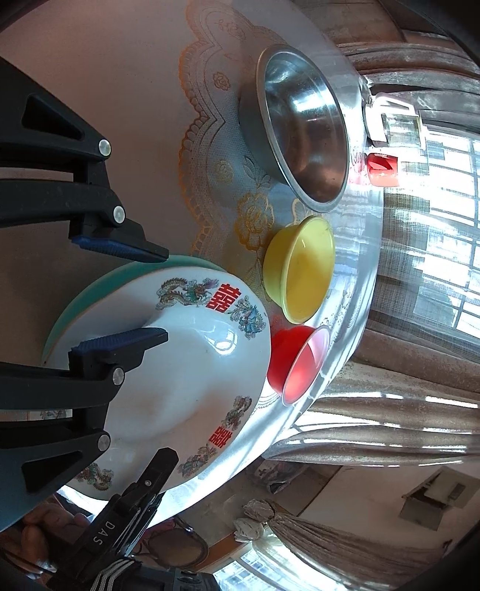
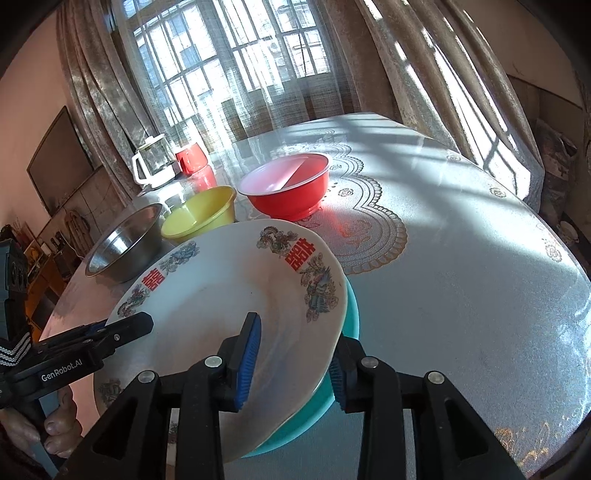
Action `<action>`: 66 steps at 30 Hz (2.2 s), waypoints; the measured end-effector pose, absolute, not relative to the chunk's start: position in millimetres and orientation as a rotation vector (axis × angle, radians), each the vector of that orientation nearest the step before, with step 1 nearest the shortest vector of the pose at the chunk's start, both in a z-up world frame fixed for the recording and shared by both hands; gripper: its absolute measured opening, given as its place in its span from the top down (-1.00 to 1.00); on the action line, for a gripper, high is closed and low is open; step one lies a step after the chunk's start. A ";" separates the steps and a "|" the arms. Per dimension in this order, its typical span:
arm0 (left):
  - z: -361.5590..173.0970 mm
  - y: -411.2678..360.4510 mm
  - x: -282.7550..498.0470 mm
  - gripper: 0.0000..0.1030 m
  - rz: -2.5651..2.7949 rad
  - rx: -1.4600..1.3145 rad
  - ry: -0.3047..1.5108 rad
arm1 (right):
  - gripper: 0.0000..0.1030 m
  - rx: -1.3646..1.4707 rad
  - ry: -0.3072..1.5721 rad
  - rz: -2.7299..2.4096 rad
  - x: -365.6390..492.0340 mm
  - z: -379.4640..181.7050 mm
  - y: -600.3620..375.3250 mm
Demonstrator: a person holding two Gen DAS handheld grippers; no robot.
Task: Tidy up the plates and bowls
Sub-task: 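Lower the large red-character plate onto the stack and open both grippers, then move both grippers away from the plates to the steel bowl rim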
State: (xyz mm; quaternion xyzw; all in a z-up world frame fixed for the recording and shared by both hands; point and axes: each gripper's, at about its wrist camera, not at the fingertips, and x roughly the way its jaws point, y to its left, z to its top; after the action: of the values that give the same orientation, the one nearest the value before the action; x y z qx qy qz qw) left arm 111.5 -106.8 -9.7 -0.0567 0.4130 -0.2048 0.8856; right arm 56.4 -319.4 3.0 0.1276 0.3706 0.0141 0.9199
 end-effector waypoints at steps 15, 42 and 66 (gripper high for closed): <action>-8.0 -118.0 95.9 0.33 -0.448 -0.043 0.833 | 0.47 0.230 0.719 0.001 43.9 -1.8 -313.2; 5.6 -108.9 78.9 0.29 -0.394 0.001 0.796 | 0.22 0.287 0.782 -0.044 42.5 -1.3 -316.1; 21.4 -49.3 36.9 0.27 -0.230 -0.037 0.736 | 0.18 0.247 0.683 0.097 29.6 44.5 -264.3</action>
State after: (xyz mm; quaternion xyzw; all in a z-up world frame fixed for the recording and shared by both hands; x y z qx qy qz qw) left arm 36.9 -49.3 21.4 -0.0183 0.3588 -0.1122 0.9264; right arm 29.6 -264.3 44.5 0.1209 0.3339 0.0475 0.9336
